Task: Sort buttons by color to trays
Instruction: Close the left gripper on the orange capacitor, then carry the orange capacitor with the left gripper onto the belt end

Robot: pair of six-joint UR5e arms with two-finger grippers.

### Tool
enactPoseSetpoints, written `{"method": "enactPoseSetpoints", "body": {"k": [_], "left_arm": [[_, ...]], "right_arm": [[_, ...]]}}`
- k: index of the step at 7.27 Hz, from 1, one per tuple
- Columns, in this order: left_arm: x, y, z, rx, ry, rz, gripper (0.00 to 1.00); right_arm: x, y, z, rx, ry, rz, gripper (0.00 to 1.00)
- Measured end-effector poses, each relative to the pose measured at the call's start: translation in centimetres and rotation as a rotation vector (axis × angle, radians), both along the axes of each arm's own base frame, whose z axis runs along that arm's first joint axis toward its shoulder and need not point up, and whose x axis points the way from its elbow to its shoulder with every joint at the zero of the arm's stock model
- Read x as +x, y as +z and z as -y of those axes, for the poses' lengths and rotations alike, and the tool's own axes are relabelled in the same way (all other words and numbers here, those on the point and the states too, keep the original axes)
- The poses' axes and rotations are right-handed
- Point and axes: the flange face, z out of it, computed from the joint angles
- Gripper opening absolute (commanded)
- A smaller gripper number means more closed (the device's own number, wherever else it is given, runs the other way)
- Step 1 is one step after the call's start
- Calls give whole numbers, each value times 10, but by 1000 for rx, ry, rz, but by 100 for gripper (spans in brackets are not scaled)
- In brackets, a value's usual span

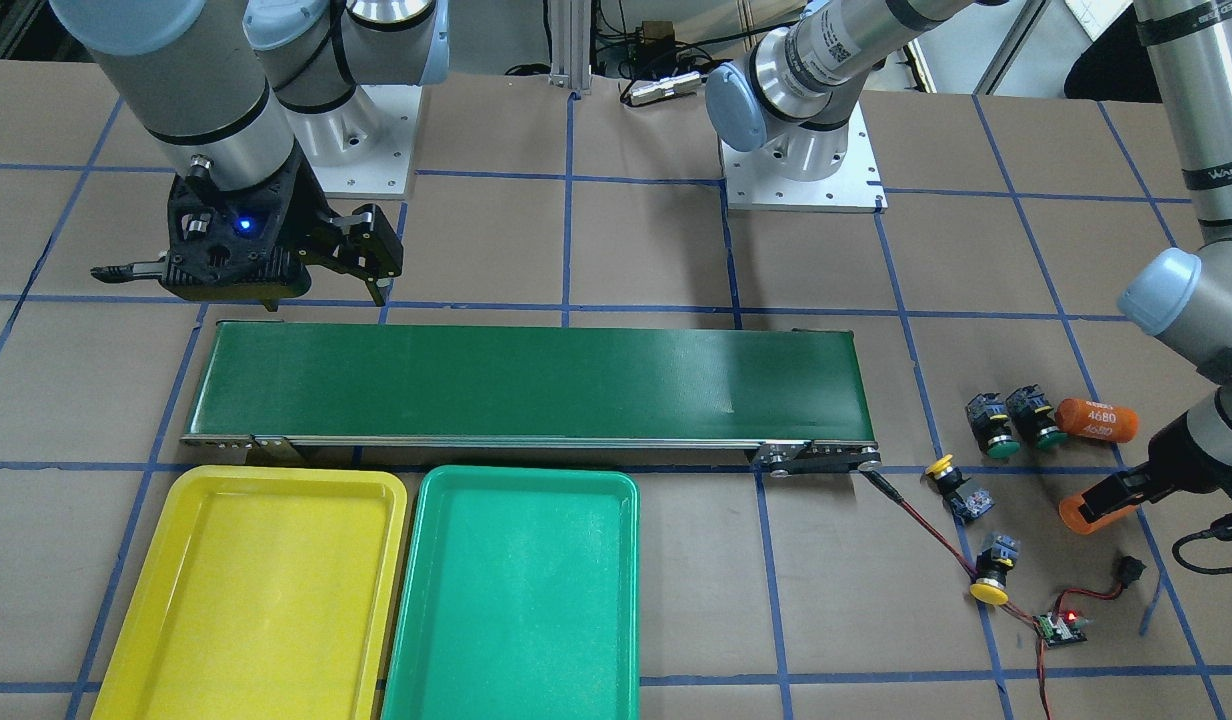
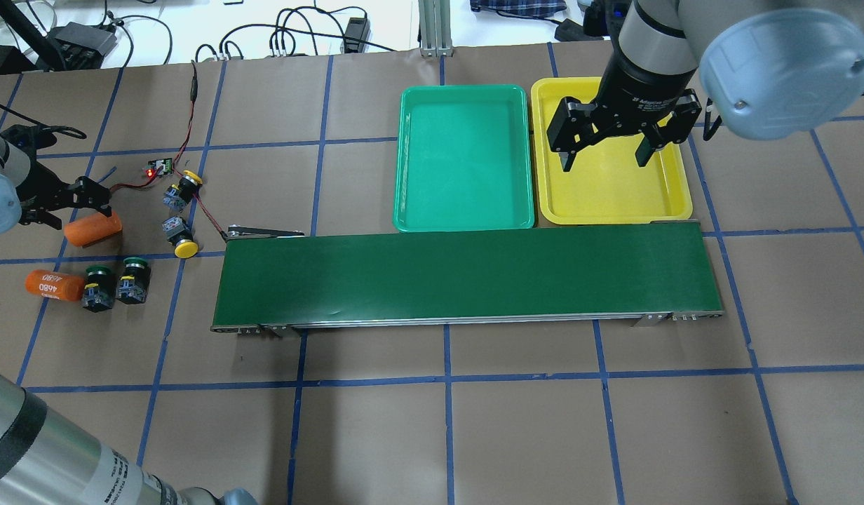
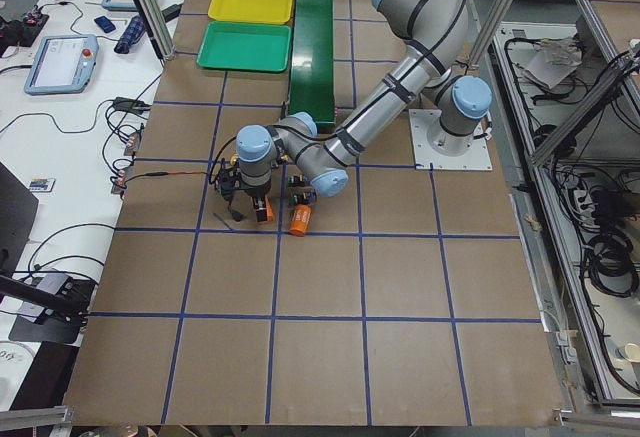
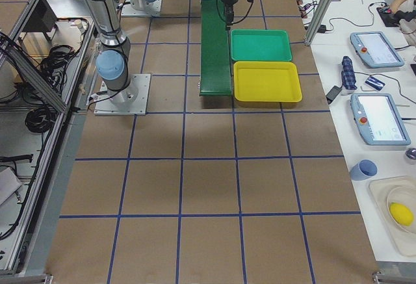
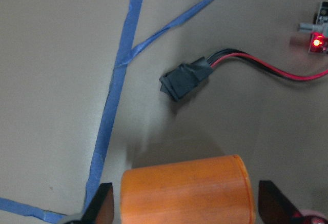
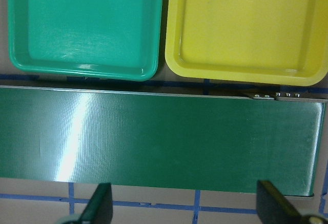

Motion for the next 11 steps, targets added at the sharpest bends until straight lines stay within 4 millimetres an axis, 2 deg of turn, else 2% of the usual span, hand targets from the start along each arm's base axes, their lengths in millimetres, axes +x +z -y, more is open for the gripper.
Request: {"method": "enactPoseSetpoints", "body": {"k": [4, 5, 6, 8, 9, 10, 11], "left_arm": [[0, -13, 0, 19, -5, -13, 100], [0, -14, 0, 24, -5, -16, 80], [0, -16, 0, 25, -6, -17, 1], [0, -14, 0, 25, -9, -16, 0], [-4, -4, 1, 19, -17, -12, 0], [-13, 19, 5, 20, -34, -14, 0], [-31, 51, 14, 41, -65, -26, 0]], "right_arm": [[0, 0, 0, 0, 3, 0, 100], [0, 0, 0, 0, 4, 0, 100], [0, 0, 0, 0, 4, 0, 100], [0, 0, 0, 0, 5, -1, 100], [0, 0, 0, 0, 5, -2, 100], [0, -1, 0, 2, 4, -2, 100], [0, -3, -1, 6, 4, -1, 100]]}}
